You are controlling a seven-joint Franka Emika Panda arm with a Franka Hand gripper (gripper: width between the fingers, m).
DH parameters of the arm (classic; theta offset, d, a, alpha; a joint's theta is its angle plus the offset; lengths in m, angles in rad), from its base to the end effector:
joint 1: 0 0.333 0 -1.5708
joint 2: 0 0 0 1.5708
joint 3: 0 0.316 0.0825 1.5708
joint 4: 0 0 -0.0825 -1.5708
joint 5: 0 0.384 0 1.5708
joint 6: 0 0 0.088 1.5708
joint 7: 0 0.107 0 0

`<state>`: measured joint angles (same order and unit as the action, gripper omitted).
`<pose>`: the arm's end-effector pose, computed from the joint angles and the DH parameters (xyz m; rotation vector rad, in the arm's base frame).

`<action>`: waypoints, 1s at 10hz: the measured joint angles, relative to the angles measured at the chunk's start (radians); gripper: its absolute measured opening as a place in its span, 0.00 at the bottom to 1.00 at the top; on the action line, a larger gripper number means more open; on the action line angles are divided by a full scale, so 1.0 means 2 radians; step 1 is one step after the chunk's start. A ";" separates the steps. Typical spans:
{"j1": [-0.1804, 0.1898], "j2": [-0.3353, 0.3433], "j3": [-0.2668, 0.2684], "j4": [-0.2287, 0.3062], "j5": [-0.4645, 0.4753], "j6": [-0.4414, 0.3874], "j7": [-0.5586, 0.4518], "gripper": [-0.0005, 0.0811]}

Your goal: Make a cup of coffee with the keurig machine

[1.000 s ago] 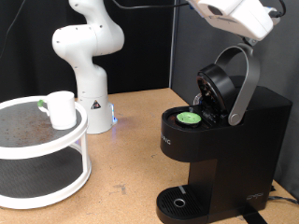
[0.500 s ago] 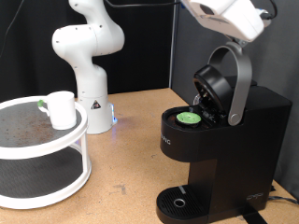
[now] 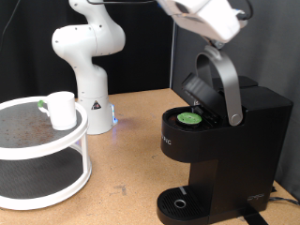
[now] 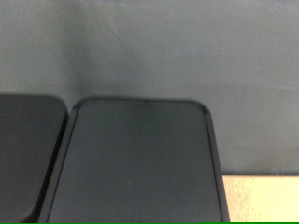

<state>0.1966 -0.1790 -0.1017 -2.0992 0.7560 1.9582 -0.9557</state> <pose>0.5059 0.0910 0.5183 -2.2876 -0.9223 -0.4256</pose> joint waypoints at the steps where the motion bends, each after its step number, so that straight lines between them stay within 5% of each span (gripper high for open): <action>1: -0.006 -0.001 -0.006 -0.002 -0.012 -0.009 -0.005 0.01; 6: -0.032 0.000 -0.024 -0.030 -0.088 -0.010 -0.005 0.01; 10: -0.040 0.020 -0.025 -0.080 -0.121 0.083 -0.002 0.01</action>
<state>0.1172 -0.1389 -0.1509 -2.2585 0.5145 2.1237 -0.9587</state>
